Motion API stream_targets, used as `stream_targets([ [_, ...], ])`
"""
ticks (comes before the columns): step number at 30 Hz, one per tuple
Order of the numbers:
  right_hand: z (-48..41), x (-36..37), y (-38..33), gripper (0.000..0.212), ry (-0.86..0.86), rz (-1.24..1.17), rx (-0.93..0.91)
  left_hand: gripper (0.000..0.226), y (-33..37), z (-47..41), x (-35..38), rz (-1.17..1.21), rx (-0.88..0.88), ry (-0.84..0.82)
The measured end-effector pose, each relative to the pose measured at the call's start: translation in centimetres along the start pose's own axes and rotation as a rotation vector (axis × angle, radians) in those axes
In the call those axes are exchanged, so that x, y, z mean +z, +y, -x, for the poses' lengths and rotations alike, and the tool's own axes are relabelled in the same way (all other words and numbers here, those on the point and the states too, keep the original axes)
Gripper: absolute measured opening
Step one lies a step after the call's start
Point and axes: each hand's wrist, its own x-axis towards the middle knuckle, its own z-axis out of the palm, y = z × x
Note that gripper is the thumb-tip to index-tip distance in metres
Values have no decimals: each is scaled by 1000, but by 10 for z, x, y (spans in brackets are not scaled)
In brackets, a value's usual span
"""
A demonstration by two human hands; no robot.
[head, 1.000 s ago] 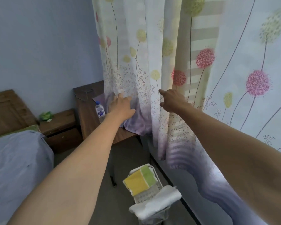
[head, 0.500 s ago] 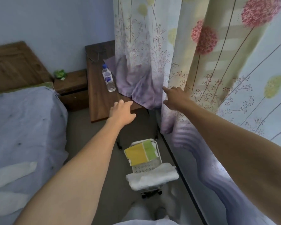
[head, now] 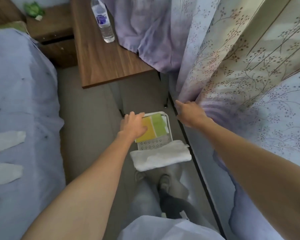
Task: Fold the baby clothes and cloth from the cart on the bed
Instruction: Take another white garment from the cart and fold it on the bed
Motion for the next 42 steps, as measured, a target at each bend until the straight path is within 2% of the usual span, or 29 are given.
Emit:
stream_targets([
  [6, -3, 85, 23, 68, -160, 2, 37, 75, -24, -13, 87, 69, -26, -152],
  [18, -1, 195, 45, 52, -357, -104, 145, 71, -49, -3, 178, -6, -63, -227],
  [23, 7, 211, 49, 64, -377, -102, 114, 69, -54, 5, 191, -1, -87, -255],
  [28, 11, 220, 54, 67, -345, -122, 117, 65, -59, 13, 199, 60, -118, -256],
  [37, 23, 240, 62, 57, -349, -162, 145, 60, -66, 30, 215, 108, -148, -259],
  [42, 27, 255, 68, 54, -337, -244, 155, 63, -73, 32, 229, 254, -231, -249],
])
